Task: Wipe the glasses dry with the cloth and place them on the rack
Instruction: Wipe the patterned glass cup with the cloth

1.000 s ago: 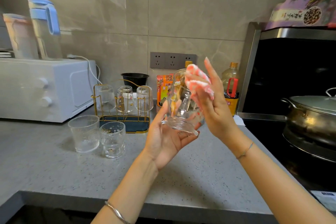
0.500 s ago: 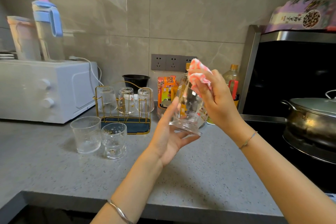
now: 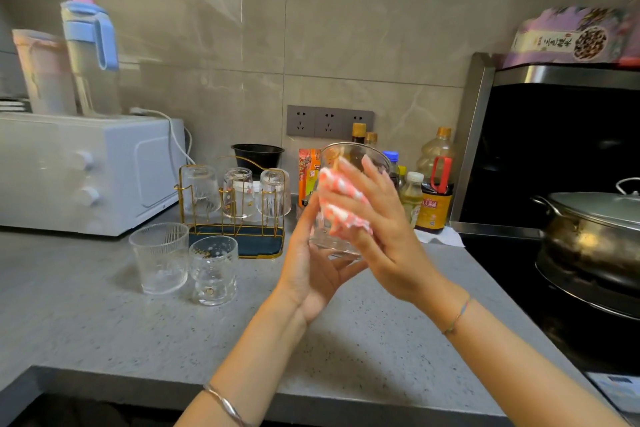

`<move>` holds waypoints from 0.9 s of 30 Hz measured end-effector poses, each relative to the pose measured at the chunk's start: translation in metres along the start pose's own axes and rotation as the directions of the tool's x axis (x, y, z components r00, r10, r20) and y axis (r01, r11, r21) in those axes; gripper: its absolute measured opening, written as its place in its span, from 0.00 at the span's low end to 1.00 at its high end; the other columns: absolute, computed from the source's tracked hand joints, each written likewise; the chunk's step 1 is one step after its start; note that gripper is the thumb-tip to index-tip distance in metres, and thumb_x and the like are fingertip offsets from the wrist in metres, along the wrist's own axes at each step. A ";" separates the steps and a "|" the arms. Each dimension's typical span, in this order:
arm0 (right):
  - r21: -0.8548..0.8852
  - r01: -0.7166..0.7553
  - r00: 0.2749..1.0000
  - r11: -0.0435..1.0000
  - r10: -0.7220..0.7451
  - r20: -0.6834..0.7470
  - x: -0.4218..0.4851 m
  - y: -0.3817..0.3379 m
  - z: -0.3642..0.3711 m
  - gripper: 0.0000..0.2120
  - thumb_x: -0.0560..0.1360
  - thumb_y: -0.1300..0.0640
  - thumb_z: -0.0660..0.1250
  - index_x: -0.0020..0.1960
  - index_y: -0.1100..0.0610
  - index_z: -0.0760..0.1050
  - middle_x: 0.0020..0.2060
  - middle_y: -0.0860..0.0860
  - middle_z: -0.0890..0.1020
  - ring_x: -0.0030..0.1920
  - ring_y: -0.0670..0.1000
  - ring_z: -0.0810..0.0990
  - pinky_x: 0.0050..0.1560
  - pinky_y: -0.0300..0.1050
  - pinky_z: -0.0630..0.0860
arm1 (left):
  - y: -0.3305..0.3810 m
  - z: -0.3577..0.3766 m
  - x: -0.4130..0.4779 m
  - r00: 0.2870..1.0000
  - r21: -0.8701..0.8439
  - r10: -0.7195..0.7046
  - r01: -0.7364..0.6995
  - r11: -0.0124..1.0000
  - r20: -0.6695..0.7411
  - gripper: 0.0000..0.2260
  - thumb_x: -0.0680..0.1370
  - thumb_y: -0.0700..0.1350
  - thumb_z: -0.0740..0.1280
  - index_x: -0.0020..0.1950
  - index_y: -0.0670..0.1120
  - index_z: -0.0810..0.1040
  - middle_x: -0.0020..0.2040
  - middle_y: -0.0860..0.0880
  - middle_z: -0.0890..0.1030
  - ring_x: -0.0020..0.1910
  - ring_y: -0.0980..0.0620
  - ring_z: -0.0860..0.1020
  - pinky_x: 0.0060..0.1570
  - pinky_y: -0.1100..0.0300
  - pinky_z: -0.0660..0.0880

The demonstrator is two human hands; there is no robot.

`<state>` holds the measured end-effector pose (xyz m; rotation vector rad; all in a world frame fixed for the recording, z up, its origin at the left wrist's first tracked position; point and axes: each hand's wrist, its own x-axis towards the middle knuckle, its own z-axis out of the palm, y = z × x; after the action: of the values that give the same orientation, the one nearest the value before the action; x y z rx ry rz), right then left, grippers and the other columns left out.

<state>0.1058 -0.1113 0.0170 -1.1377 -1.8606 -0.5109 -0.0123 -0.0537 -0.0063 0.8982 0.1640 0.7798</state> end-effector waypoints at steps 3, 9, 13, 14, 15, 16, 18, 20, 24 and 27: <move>-0.013 0.037 0.999 0.999 -0.037 0.023 -0.010 -0.005 0.006 0.20 0.82 0.46 0.50 0.69 0.49 0.71 0.76 0.49 0.60 0.78 0.55 0.47 0.75 0.59 0.42 | 0.000 -0.004 0.001 1.000 -0.040 0.000 0.001 0.999 0.022 0.23 0.74 0.61 0.64 0.59 0.45 0.80 0.56 0.42 0.82 0.49 0.47 0.82 0.47 0.53 0.81; -0.116 0.091 0.996 0.989 -0.091 -0.001 0.003 0.002 -0.005 0.24 0.82 0.44 0.45 0.67 0.50 0.73 0.74 0.52 0.63 0.78 0.58 0.50 0.75 0.61 0.43 | 0.001 -0.002 -0.003 0.996 -0.015 -0.053 0.054 0.998 0.077 0.30 0.73 0.61 0.67 0.69 0.43 0.74 0.62 0.39 0.80 0.54 0.42 0.81 0.53 0.48 0.80; -0.067 0.008 0.995 0.998 -0.015 -0.095 0.016 0.009 -0.013 0.25 0.82 0.42 0.44 0.69 0.50 0.70 0.75 0.50 0.61 0.78 0.54 0.49 0.76 0.55 0.40 | 0.005 -0.001 -0.002 0.991 -0.022 -0.073 0.076 0.997 0.108 0.26 0.74 0.61 0.65 0.65 0.46 0.78 0.59 0.41 0.81 0.50 0.42 0.83 0.52 0.47 0.80; -0.033 -0.037 0.991 0.999 0.032 -0.128 0.021 0.013 -0.017 0.24 0.81 0.42 0.44 0.70 0.48 0.68 0.75 0.50 0.61 0.78 0.52 0.49 0.76 0.53 0.39 | 0.005 0.000 -0.003 0.990 -0.033 -0.084 0.089 0.996 0.116 0.26 0.73 0.61 0.65 0.66 0.47 0.77 0.58 0.41 0.82 0.48 0.42 0.83 0.49 0.48 0.81; -0.010 -0.080 0.986 0.997 0.077 -0.150 0.025 0.017 -0.021 0.24 0.81 0.41 0.44 0.71 0.47 0.68 0.76 0.49 0.60 0.78 0.50 0.48 0.76 0.52 0.38 | 0.004 -0.001 -0.004 0.988 -0.042 -0.094 0.100 0.994 0.120 0.27 0.73 0.61 0.65 0.67 0.48 0.76 0.57 0.41 0.82 0.47 0.43 0.83 0.47 0.48 0.82; -0.007 -0.109 0.982 0.994 0.107 -0.158 0.029 0.020 -0.024 0.25 0.81 0.41 0.45 0.71 0.49 0.69 0.76 0.49 0.59 0.78 0.48 0.47 0.76 0.53 0.37 | 0.002 -0.001 -0.004 0.987 -0.047 -0.101 0.108 0.993 0.124 0.28 0.73 0.61 0.65 0.68 0.48 0.76 0.56 0.41 0.82 0.46 0.44 0.84 0.46 0.48 0.82; -0.018 -0.125 0.981 0.992 0.121 -0.151 0.030 0.022 -0.025 0.28 0.81 0.41 0.46 0.69 0.55 0.72 0.76 0.48 0.58 0.78 0.47 0.46 0.76 0.55 0.38 | 0.002 -0.001 -0.006 0.987 -0.053 -0.106 0.113 0.992 0.120 0.29 0.72 0.61 0.65 0.68 0.46 0.75 0.55 0.41 0.83 0.44 0.44 0.84 0.45 0.49 0.82; -0.019 -0.111 0.983 0.994 0.107 -0.147 0.026 0.017 -0.021 0.27 0.81 0.40 0.49 0.71 0.54 0.70 0.76 0.46 0.55 0.78 0.48 0.46 0.76 0.56 0.39 | 0.001 0.000 -0.004 0.988 -0.062 -0.101 0.108 0.992 0.113 0.29 0.72 0.61 0.65 0.68 0.46 0.75 0.57 0.41 0.82 0.45 0.44 0.84 0.43 0.49 0.83; -0.094 -0.052 0.992 0.994 0.041 -0.119 0.017 0.006 -0.017 0.30 0.79 0.37 0.50 0.73 0.54 0.65 0.77 0.48 0.54 0.78 0.52 0.46 0.76 0.53 0.40 | -0.001 -0.001 -0.003 0.990 -0.073 -0.106 0.113 0.991 0.090 0.27 0.74 0.62 0.66 0.68 0.48 0.76 0.62 0.39 0.79 0.49 0.42 0.83 0.44 0.49 0.82; -0.140 -0.022 0.998 0.990 0.014 -0.059 0.010 0.000 -0.012 0.28 0.82 0.41 0.43 0.73 0.55 0.64 0.76 0.51 0.59 0.78 0.52 0.50 0.76 0.57 0.45 | -0.002 -0.001 -0.003 0.992 -0.069 -0.104 0.109 0.992 0.064 0.25 0.76 0.62 0.64 0.64 0.45 0.79 0.59 0.40 0.81 0.50 0.42 0.82 0.49 0.48 0.81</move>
<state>0.1091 -0.1149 0.0315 -1.2186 -1.7857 -0.6661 -0.0138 -0.0557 -0.0094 0.8366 0.1289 0.6548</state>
